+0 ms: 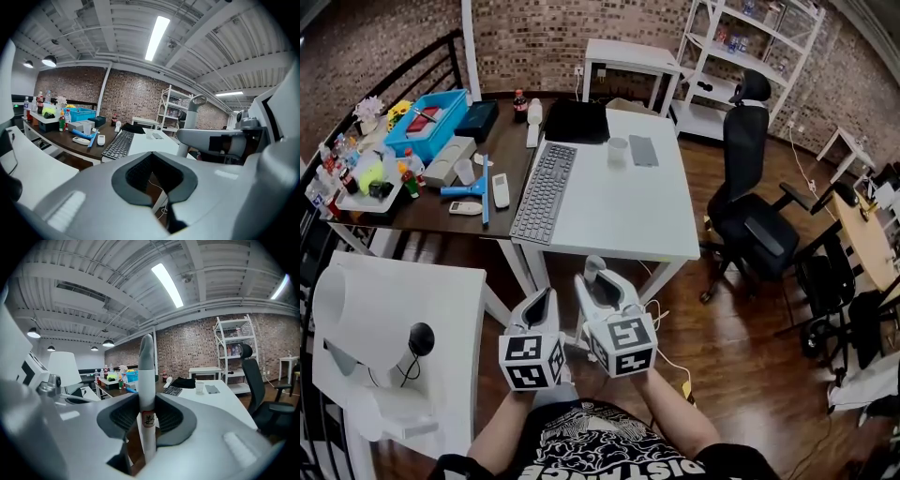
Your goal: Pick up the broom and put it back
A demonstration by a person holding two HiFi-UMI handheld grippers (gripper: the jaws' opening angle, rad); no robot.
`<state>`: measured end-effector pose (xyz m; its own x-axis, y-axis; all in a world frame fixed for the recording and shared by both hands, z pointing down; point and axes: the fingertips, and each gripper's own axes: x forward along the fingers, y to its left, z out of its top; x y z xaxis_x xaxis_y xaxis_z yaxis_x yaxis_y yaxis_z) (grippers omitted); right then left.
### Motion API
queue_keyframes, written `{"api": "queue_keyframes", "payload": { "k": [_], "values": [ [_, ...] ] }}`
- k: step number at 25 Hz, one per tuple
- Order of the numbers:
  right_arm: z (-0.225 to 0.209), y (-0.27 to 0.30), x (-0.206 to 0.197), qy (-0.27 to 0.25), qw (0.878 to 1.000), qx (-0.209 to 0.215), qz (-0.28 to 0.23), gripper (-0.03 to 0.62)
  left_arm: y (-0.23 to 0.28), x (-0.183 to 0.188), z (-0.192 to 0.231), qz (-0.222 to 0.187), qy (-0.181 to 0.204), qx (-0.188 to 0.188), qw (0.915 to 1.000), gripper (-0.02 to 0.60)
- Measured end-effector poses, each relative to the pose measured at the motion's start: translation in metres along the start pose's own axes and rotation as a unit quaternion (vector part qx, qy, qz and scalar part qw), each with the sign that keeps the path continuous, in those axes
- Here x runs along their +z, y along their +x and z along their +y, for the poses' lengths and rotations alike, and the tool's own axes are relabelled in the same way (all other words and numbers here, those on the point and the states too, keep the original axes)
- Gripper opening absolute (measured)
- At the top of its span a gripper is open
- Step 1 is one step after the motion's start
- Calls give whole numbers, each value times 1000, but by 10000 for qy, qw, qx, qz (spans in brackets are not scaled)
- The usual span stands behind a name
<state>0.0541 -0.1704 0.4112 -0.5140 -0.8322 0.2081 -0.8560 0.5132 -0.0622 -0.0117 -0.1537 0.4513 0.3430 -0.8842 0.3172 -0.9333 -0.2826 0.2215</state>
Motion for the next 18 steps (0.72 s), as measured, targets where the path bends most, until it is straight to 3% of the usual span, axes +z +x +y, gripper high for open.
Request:
{"api": "queue_keyframes", "payload": {
  "k": [18],
  "values": [
    [-29,32,-11,3,9998,-166,142,98,33,5,8,108,37,-68,9999,3]
  ]
}}
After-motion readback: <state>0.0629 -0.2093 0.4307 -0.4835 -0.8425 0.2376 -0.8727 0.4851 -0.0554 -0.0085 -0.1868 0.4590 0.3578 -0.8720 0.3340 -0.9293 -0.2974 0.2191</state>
